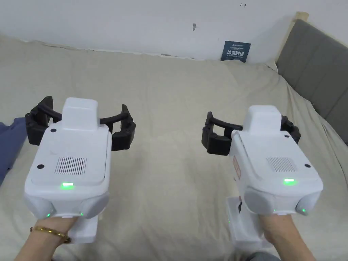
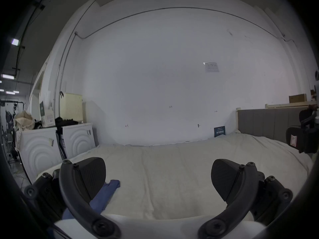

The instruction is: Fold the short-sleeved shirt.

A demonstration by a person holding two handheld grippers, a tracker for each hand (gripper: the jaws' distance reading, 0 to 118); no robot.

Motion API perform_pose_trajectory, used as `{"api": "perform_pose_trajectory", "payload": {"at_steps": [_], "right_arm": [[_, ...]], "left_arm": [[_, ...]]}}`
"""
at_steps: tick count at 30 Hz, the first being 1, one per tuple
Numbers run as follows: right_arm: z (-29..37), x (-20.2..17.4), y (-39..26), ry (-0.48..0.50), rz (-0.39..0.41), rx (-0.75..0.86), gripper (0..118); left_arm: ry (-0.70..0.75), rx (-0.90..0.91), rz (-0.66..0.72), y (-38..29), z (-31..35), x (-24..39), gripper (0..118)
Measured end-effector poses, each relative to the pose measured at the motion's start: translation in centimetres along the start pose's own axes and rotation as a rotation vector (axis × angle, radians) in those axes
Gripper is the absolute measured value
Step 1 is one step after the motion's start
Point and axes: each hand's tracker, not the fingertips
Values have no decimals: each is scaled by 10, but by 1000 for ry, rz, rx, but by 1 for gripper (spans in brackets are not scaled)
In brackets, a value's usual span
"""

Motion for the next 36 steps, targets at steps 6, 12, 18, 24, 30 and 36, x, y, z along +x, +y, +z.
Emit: {"api": "perform_pose_trajectory", "payload": {"at_steps": [6, 12, 18, 24, 30, 36], "right_arm": [[16, -1, -8, 10, -29, -31, 118], [18, 3, -17, 0, -48, -62, 118], [18, 2, -21, -4, -43, -71, 118], [19, 3, -23, -7, -45, -82, 118], [14, -12, -4, -116, 523, -28, 118], [9, -24, -18, -10, 1834, 440, 118]], "left_arm": [[-15, 2, -14, -6, 14, 3, 118], [-30, -23, 2, -15, 17, 3, 118], [-37, -31, -9, -20, 18, 6, 118], [-49, -33, -28, -22, 19, 9, 118], [2, 8, -466, -7, -1, 11, 118], [58, 576, -1621, -21, -13, 22, 118]]}}
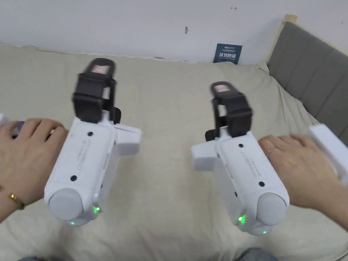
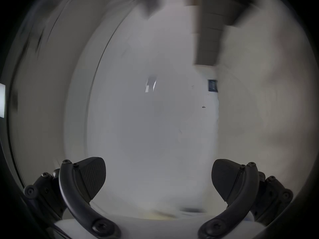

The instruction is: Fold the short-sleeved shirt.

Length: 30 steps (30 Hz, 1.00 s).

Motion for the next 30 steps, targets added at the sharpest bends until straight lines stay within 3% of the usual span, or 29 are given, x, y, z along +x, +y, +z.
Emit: {"api": "perform_pose_trajectory", "payload": {"at_steps": [1, 2, 7, 9, 13, 15, 17, 19, 21, 23, 30], "right_arm": [[2, 2, -3, 50, 86, 66, 118], [2, 4, -2, 70, 107, 88, 118], [2, 10, -5, 83, 114, 88, 118], [-1, 24, -9, 79, -101, 46, 118], [-18, 69, -32, 199, -851, -161, 118], [-24, 79, -51, 186, -1201, -240, 118], [-23, 80, -71, 145, -1531, -251, 118], [-19, 73, -79, 95, -1743, -301, 118], [-12, 63, -77, 42, -1870, -341, 118], [-7, 50, -74, 38, -1918, -383, 118], [14, 8, -50, 80, -1941, -451, 118]], "left_arm": [[11, 84, -77, 1, 2, 3, 118], [1, 157, -95, 2, 8, 4, 118], [-89, 252, -44, 5, 26, -2, 118], [-84, 234, 33, 5, 24, -10, 118], [-61, 86, 332, -4, 6, -36, 118], [-73, -50, 598, -10, -7, -57, 118], [-58, -211, 948, -19, -20, -76, 118], [-64, -344, 1296, -34, -27, -87, 118], [-41, -463, 1577, -47, -24, -83, 118], [-16, -543, 1729, -50, -16, -70, 118], [-62, -583, 1694, -29, 20, -31, 118]]}}
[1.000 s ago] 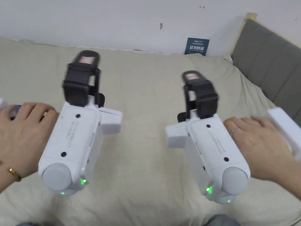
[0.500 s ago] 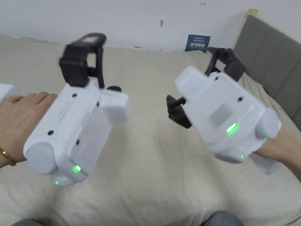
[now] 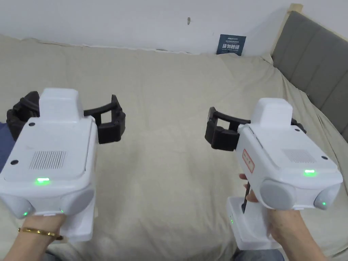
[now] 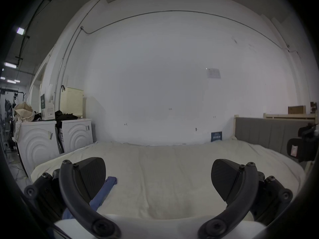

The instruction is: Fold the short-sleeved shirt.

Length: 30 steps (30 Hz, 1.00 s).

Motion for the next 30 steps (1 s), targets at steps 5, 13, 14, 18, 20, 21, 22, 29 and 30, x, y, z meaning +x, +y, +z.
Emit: {"api": "perform_pose_trajectory", "payload": {"at_steps": [5, 13, 14, 18, 20, 21, 22, 29, 30], "right_arm": [[4, -5, -12, 0, -6, -28, 118], [5, -7, -12, 12, -1, -26, 118], [5, -8, -12, 17, 5, -25, 118], [5, -10, -12, 18, 21, -22, 118], [12, -19, -9, 20, 19, -19, 118], [12, -20, -8, 20, 18, -18, 118], [14, -22, -7, 19, 17, -16, 118], [21, -25, 3, 4, 19, 3, 3], [23, -24, 2, 19, 15, 4, 2]], "left_arm": [[-15, -31, 8, -11, 5, 1, 118], [-14, -28, -14, -10, 7, 4, 118], [-13, -27, -18, -10, 7, 5, 118], [-21, -31, -32, -13, 4, 6, 118], [-23, -28, -42, -13, 6, 7, 118], [-23, -27, -46, -13, 6, 8, 113], [-27, -25, -50, -12, 7, 9, 97], [-10, -14, -82, -4, 10, 13, 6], [-16, -16, -70, -2, 10, 12, 0]]}}
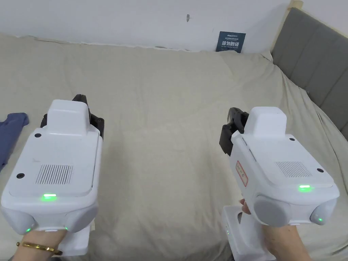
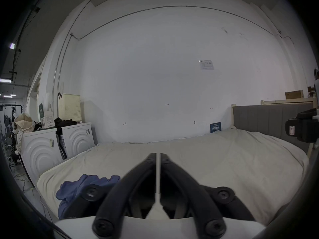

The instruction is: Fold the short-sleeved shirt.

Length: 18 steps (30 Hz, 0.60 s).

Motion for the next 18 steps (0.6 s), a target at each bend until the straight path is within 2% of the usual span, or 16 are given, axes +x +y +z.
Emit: {"api": "perform_pose_trajectory", "payload": {"at_steps": [2, 12, 18], "right_arm": [[-4, 3, 1, -4, 20, -33, 2], [-14, 20, -11, -2, -6, -49, 2], [-15, 19, -8, -4, -1, -52, 2]], "left_arm": [[0, -11, 14, 1, 0, -2, 0], [-3, -24, -9, 2, 2, -1, 0], [-5, -27, -4, 0, 0, -3, 0]]}}
